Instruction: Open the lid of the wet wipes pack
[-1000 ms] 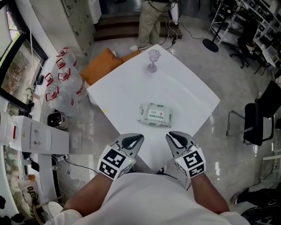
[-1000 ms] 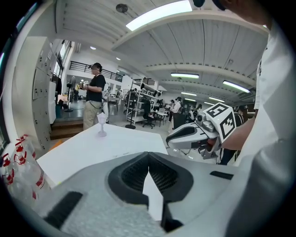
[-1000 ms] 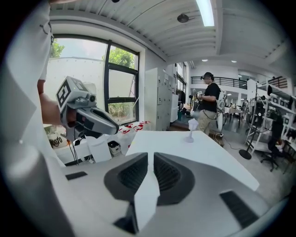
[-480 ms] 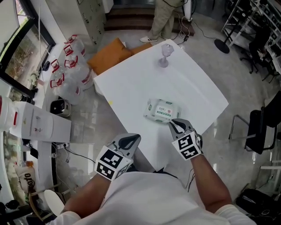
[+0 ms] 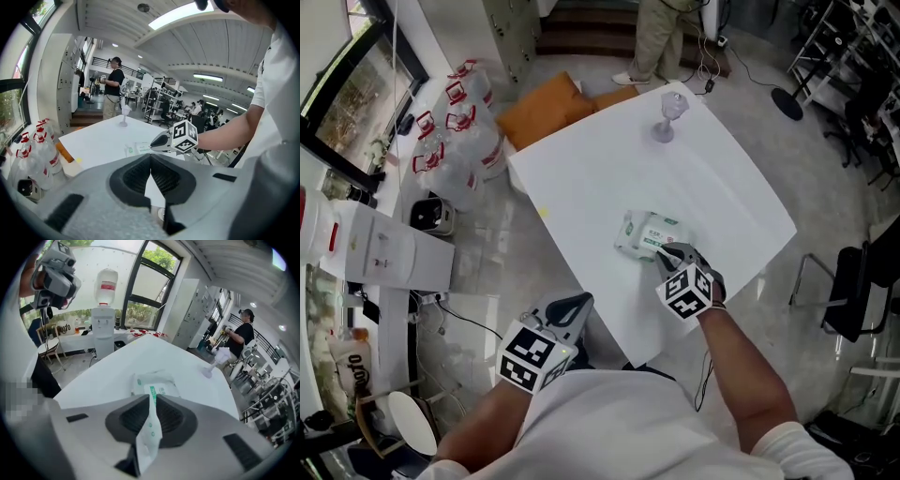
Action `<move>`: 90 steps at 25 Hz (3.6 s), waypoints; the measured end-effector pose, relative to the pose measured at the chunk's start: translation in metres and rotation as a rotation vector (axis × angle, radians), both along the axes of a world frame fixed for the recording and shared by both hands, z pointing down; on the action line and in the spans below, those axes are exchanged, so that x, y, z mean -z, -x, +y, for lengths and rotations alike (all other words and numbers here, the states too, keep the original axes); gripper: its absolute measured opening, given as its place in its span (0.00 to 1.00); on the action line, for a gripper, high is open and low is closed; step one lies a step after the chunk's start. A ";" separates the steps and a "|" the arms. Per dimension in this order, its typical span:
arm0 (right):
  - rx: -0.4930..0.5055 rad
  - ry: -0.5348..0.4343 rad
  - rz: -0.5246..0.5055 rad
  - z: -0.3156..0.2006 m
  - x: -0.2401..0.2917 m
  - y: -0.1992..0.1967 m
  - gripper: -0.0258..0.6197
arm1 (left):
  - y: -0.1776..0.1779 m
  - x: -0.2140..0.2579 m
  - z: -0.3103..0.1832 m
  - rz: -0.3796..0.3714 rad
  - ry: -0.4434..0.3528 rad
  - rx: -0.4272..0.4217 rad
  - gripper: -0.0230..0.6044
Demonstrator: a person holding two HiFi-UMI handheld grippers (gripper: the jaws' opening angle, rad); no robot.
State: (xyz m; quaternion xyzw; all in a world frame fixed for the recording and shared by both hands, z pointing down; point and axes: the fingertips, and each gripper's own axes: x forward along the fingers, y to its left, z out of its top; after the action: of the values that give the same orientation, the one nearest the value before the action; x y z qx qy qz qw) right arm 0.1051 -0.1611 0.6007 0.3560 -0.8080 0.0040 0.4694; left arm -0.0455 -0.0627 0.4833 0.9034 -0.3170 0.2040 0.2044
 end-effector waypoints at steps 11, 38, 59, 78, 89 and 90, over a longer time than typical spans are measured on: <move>0.061 0.027 0.096 -0.005 -0.030 0.005 0.14 | 0.010 -0.005 -0.003 -0.003 0.020 0.028 0.04; -0.021 0.193 -0.105 -0.019 -0.030 -0.002 0.18 | 0.007 -0.013 -0.005 -0.012 0.045 0.017 0.04; -0.197 0.048 -0.183 -0.053 0.011 -0.028 0.11 | -0.003 -0.006 -0.007 -0.016 0.005 -0.009 0.04; -0.194 0.045 -0.034 -0.118 -0.021 -0.044 0.13 | -0.002 -0.019 -0.004 -0.064 0.011 -0.040 0.04; -0.180 0.092 -0.014 -0.119 -0.045 -0.046 0.12 | 0.001 -0.027 -0.011 -0.068 0.040 -0.021 0.04; -0.179 0.093 -0.014 -0.119 -0.044 -0.046 0.12 | 0.001 -0.026 -0.012 -0.068 0.040 -0.022 0.04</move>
State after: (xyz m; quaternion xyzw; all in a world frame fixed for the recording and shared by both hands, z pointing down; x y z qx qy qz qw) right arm 0.1506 -0.2797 0.6450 0.4045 -0.7753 0.0857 0.4774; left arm -0.0463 -0.0745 0.5097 0.8951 -0.3095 0.2430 0.2094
